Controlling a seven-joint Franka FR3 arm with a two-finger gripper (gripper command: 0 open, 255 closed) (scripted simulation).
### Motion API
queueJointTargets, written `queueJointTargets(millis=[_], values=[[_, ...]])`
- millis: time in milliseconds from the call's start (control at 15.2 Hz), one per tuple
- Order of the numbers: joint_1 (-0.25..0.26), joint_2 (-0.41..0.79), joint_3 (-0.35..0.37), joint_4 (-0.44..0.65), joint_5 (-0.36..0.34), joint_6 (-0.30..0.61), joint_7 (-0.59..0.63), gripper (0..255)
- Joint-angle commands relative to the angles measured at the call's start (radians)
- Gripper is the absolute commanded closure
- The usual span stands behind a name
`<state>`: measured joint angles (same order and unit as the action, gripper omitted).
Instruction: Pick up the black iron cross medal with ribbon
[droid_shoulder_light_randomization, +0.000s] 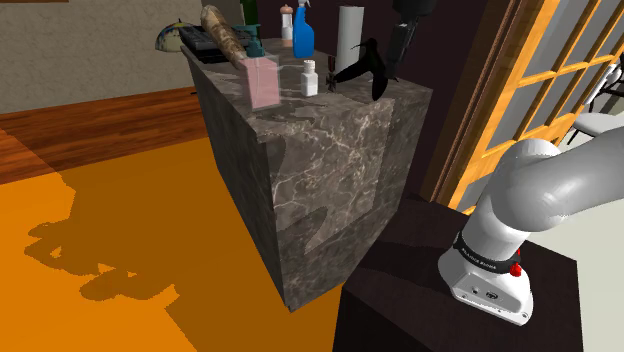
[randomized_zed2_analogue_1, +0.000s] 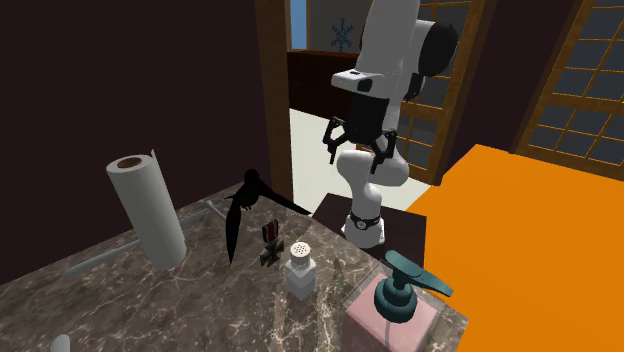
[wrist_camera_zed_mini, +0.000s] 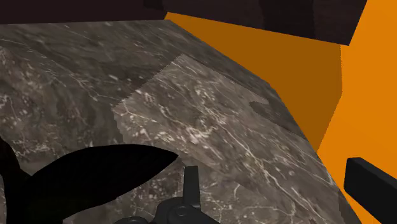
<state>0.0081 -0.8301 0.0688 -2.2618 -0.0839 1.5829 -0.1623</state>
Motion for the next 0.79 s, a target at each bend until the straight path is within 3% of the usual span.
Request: queueJointTargets(millis=[0,726], values=[[0.000,0.000,0.000,0.000,0.000,0.000,0.000,0],[-0.132,0.398,0.026,0.248,-0.001,0.169,0.285,0]])
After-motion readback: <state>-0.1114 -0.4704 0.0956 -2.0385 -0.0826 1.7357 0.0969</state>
